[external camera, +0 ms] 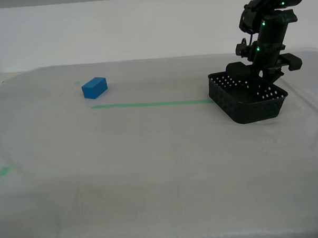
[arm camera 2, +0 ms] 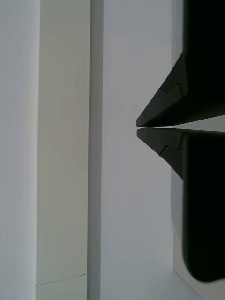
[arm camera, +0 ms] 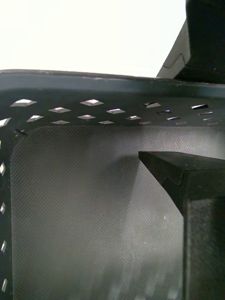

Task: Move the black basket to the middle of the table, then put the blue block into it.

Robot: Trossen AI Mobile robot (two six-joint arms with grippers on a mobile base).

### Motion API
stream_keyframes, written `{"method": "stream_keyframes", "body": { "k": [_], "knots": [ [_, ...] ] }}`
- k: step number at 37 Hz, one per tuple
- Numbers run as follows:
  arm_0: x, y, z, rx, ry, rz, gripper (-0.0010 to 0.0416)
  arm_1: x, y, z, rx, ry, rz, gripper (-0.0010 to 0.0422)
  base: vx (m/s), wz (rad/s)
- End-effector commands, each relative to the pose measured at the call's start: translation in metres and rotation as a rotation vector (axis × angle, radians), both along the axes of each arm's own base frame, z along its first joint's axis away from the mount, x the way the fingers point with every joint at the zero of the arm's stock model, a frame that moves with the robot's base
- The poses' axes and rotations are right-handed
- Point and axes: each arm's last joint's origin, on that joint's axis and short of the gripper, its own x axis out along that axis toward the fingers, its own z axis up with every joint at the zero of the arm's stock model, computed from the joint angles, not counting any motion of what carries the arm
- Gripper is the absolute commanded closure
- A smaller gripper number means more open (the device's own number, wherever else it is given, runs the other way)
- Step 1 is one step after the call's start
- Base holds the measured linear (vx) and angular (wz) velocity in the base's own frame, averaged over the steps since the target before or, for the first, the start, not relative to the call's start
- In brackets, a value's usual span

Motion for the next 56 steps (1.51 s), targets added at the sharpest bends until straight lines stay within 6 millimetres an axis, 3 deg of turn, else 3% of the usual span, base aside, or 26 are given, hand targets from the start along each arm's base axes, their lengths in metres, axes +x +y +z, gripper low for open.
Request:
{"method": "stream_keyframes", "body": {
  "k": [1, 16, 26, 44, 56],
  "knots": [
    [0.0, 0.0, 0.0, -0.003, 0.002, -0.005, 0.0291, 0.0, 0.0, 0.001, 0.002, -0.005, 0.0, 0.0412, 0.0, 0.0],
    [-0.001, 0.0, 0.0, -0.003, 0.011, -0.017, 0.0295, 0.0, 0.0, 0.001, 0.002, -0.005, 0.001, 0.0412, 0.0, 0.0],
    [-0.001, 0.0, 0.0, -0.004, 0.014, -0.014, 0.0412, 0.0, 0.0, 0.001, 0.002, -0.005, 0.001, 0.0412, 0.0, 0.0],
    [-0.002, 0.002, 0.0, 0.068, 0.03, -0.029, 0.0407, 0.0, 0.0, 0.001, 0.002, -0.005, 0.0, 0.0412, 0.0, 0.0],
    [-0.003, 0.005, 0.01, 0.177, 0.03, -0.067, 0.0407, 0.0, 0.0, 0.001, 0.002, -0.005, 0.0, 0.0412, 0.0, 0.0]
  ]
}}
